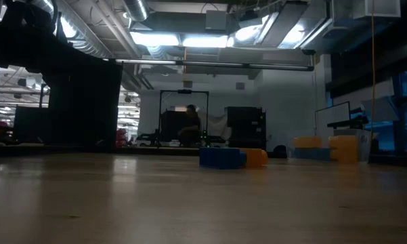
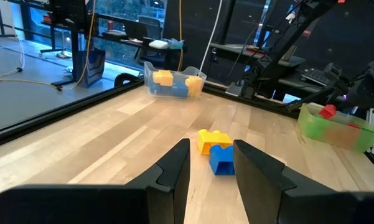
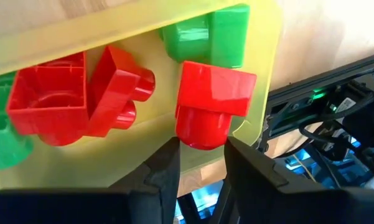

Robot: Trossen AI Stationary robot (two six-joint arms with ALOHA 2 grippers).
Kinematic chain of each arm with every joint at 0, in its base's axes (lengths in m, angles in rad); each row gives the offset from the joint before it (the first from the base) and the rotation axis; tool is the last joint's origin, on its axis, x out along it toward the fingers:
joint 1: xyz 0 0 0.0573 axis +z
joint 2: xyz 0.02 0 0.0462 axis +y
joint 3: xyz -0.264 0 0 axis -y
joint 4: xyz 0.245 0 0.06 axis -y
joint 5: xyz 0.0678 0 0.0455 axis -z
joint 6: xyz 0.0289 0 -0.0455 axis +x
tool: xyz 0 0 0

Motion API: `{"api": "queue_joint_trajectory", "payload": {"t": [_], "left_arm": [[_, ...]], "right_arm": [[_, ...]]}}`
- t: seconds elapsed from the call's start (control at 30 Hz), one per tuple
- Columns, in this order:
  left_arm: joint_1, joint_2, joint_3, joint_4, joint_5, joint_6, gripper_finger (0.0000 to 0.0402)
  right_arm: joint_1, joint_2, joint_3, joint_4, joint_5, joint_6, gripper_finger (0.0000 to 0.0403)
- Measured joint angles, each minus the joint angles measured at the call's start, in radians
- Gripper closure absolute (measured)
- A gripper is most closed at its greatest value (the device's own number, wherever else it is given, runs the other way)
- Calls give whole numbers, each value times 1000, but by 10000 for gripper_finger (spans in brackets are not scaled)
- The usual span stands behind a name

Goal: Sort blocks by size
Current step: Put the 2 stud red game piece into the yellow transparent bin, then put the 2 stud yellow game piece into the top transparent bin

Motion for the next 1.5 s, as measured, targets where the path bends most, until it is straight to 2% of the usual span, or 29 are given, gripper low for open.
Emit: {"api": "queue_joint_trajectory", "payload": {"t": [0.1,0.37,0.47,0.57,0.7,0.93,1.03,1.17,1.5], "left_arm": [[0,0,0,0,0,0,295],[0,0,0,0,0,0,295],[0,0,0,0,0,0,295],[0,0,0,0,0,0,295],[0,0,0,0,0,0,295],[0,0,0,0,0,0,295],[0,0,0,0,0,0,295],[0,0,0,0,0,0,295],[0,0,0,0,0,0,295]], "right_arm": [[0,0,0,0,0,32,264],[-1,0,0,0,-29,41,180],[-8,-3,0,0,-101,39,164],[-17,-31,25,0,-93,41,158],[-36,-79,100,-1,66,46,157],[-136,-103,206,5,518,43,157],[-211,-102,207,29,653,-25,157],[-338,-102,195,130,704,-167,157],[-661,-100,88,591,715,-196,157]]}}
